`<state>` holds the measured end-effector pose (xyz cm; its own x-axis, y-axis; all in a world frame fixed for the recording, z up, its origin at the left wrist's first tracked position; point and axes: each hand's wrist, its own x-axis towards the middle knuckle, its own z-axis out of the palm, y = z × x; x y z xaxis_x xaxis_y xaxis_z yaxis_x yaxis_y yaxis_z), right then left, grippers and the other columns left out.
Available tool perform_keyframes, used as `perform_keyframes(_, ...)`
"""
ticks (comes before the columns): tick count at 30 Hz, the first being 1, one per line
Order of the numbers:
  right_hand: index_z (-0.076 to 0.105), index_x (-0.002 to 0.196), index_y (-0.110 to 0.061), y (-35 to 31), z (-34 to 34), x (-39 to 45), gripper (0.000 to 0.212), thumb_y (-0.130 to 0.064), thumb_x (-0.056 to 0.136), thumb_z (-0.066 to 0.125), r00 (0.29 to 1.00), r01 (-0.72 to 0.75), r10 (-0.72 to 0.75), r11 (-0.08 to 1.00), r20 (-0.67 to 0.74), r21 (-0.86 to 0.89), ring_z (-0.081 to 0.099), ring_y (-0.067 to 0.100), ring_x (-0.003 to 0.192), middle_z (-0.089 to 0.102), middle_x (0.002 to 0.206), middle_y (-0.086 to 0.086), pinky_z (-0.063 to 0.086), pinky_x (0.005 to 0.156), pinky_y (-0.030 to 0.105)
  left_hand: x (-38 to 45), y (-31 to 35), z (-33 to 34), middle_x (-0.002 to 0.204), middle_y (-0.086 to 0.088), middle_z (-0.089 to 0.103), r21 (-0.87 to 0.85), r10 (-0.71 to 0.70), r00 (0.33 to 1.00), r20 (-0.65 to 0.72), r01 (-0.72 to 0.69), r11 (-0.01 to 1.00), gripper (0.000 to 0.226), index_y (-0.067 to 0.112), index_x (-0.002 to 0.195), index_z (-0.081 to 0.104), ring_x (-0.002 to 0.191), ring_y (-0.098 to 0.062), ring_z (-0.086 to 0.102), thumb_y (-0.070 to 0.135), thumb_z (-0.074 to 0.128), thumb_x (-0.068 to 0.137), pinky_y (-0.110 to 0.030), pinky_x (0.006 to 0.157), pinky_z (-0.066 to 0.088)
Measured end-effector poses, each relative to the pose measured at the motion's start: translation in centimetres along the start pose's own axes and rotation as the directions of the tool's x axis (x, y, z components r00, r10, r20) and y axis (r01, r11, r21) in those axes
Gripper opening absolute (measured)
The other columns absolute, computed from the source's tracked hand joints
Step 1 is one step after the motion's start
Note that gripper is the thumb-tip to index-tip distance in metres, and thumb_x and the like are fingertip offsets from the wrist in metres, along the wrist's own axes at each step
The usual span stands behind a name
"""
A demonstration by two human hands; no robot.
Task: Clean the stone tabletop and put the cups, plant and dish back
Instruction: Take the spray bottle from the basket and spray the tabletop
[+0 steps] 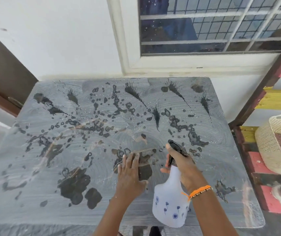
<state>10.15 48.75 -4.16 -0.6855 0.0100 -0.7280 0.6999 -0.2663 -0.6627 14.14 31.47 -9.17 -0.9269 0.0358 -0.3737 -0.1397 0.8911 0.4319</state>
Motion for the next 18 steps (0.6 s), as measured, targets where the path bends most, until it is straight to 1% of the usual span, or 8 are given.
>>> perform_keyframes(3,0.059,0.070,-0.001,1.1,1.2,-0.7,0.028,-0.025,0.083,0.068,0.987,0.024,-0.016,0.998,0.157,-0.050,0.056,0.022,0.070,0.056,0.068,0.013,0.058,0.064,0.038,-2.0,-2.9,-0.3,0.157,0.003,-0.009,0.000,-0.049,0.999,0.002,0.049,0.999,0.096,0.025,0.148,-0.002,0.144,-0.025,-0.015,0.039,0.065,0.080,-0.045,0.116,-0.002)
perform_keyframes(6,0.063,0.076,-0.004,2.5,4.2,-1.6,0.019,-0.021,0.080,0.071,0.975,0.086,-0.046,0.981,0.219,-0.173,0.058,0.018,0.069,0.058,0.070,0.011,0.060,0.069,0.042,-4.4,-6.1,-1.2,0.156,0.000,-0.016,0.011,-0.134,0.991,0.004,0.134,0.991,0.099,0.025,0.147,-0.008,0.142,-0.026,-0.020,0.041,0.064,0.081,-0.045,0.115,-0.005)
perform_keyframes(7,0.064,0.076,-0.006,3.0,5.7,-2.0,0.017,-0.021,0.081,0.071,0.976,0.082,-0.040,0.977,0.213,-0.195,0.056,0.019,0.067,0.056,0.067,0.011,0.060,0.068,0.041,-5.3,-7.1,-1.5,0.156,-0.001,-0.016,0.001,-0.163,0.987,-0.008,0.163,0.987,0.100,0.024,0.147,-0.008,0.142,-0.027,-0.019,0.041,0.065,0.080,-0.045,0.115,-0.005)
perform_keyframes(10,0.062,0.071,-0.006,4.5,9.4,-2.9,0.019,-0.020,0.082,0.070,0.991,0.013,0.014,0.979,0.131,-0.203,0.047,0.017,0.052,0.049,0.055,0.009,0.057,0.049,0.031,-7.9,-10.1,-2.5,0.157,-0.002,-0.010,-0.074,-0.252,0.966,-0.053,0.248,0.966,0.102,0.024,0.148,-0.003,0.143,-0.028,-0.016,0.039,0.069,0.078,-0.047,0.116,-0.001)
perform_keyframes(11,0.061,0.068,-0.006,5.0,10.5,-3.3,0.022,-0.021,0.081,0.071,0.990,-0.019,0.043,0.983,0.131,-0.183,0.047,0.017,0.050,0.049,0.053,0.008,0.056,0.046,0.029,-8.8,-11.3,-2.8,0.157,-0.003,-0.009,-0.098,-0.284,0.956,-0.068,0.277,0.956,0.103,0.023,0.148,-0.002,0.143,-0.028,-0.015,0.039,0.070,0.077,-0.047,0.116,-0.001)
perform_keyframes(13,0.061,0.061,-0.007,5.8,12.0,-3.8,0.028,-0.024,0.080,0.072,0.978,-0.044,0.082,0.980,0.193,-0.197,0.050,0.018,0.050,0.053,0.053,0.008,0.056,0.049,0.030,-10.1,-13.2,-3.2,0.157,-0.005,-0.010,-0.133,-0.341,0.937,-0.080,0.329,0.935,0.104,0.023,0.147,-0.004,0.143,-0.029,-0.015,0.040,0.070,0.077,-0.048,0.115,-0.001)
perform_keyframes(15,0.062,0.060,-0.007,7.1,13.8,-4.4,0.028,-0.025,0.078,0.073,0.947,-0.005,0.104,0.951,0.303,-0.310,0.054,0.020,0.058,0.056,0.059,0.010,0.057,0.056,0.034,-11.3,-14.9,-3.5,0.156,-0.006,-0.013,-0.154,-0.397,0.914,-0.090,0.381,0.912,0.104,0.024,0.147,-0.006,0.143,-0.030,-0.015,0.041,0.069,0.077,-0.050,0.115,-0.002)
perform_keyframes(18,0.066,0.065,-0.013,9.6,17.4,-5.7,0.019,-0.024,0.077,0.075,0.909,0.141,0.078,0.867,0.409,-0.479,0.055,0.018,0.067,0.058,0.065,0.009,0.059,0.064,0.036,-13.1,-17.2,-3.7,0.156,-0.010,-0.015,-0.199,-0.489,0.863,-0.130,0.460,0.865,0.103,0.022,0.147,-0.005,0.143,-0.031,-0.017,0.045,0.067,0.078,-0.051,0.114,-0.003)
